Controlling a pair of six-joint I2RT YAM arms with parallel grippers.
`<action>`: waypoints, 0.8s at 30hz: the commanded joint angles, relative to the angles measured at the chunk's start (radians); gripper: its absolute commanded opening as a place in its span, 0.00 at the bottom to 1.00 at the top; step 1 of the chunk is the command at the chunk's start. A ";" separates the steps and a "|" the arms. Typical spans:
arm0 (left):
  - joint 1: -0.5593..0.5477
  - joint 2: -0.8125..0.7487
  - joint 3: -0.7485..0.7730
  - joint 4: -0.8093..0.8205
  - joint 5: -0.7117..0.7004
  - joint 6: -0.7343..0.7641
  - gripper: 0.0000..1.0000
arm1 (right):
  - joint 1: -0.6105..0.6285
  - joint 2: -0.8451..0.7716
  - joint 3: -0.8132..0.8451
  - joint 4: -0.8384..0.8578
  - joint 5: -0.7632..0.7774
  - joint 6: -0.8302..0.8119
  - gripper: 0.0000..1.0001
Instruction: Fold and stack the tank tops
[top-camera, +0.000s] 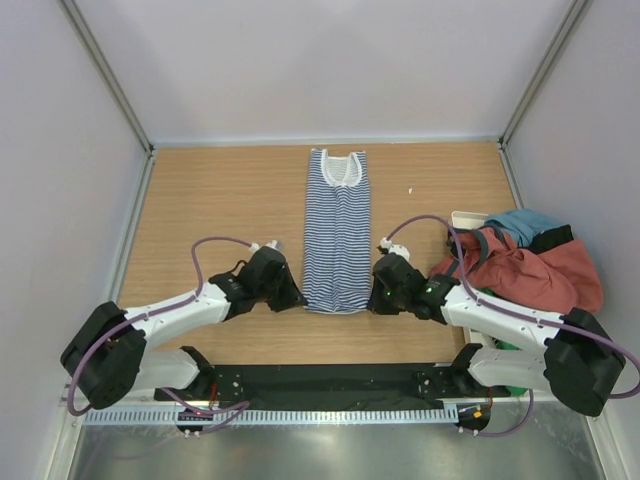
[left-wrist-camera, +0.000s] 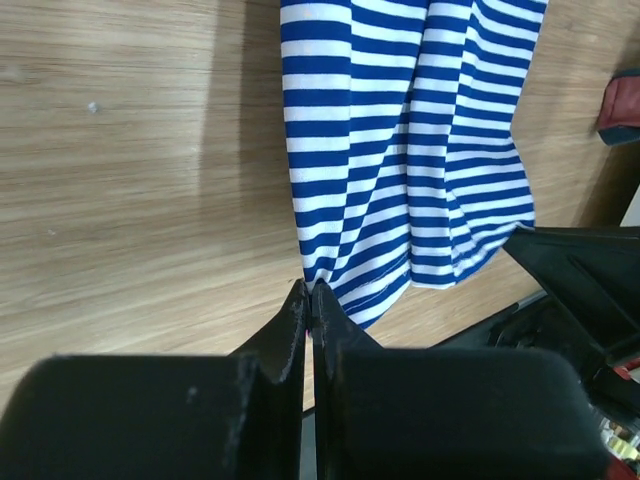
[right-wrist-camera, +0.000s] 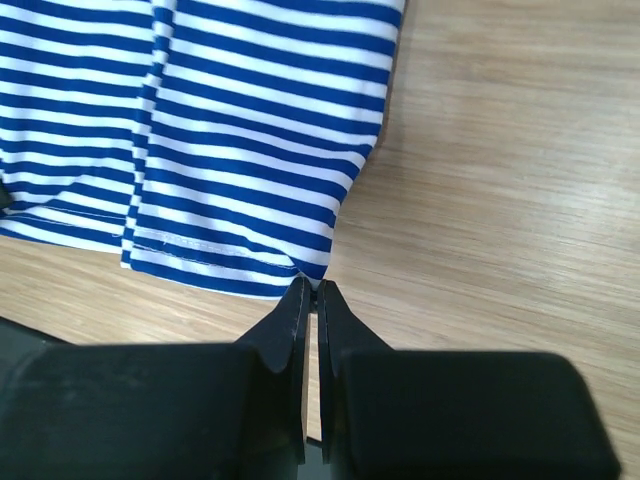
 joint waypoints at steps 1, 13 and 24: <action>-0.003 -0.030 0.053 -0.079 -0.043 -0.002 0.00 | -0.003 -0.024 0.099 -0.063 0.022 -0.047 0.03; 0.083 0.050 0.369 -0.254 -0.119 0.094 0.00 | -0.067 0.117 0.427 -0.156 0.170 -0.169 0.03; 0.200 0.266 0.628 -0.294 -0.061 0.168 0.00 | -0.240 0.344 0.669 -0.162 0.125 -0.257 0.03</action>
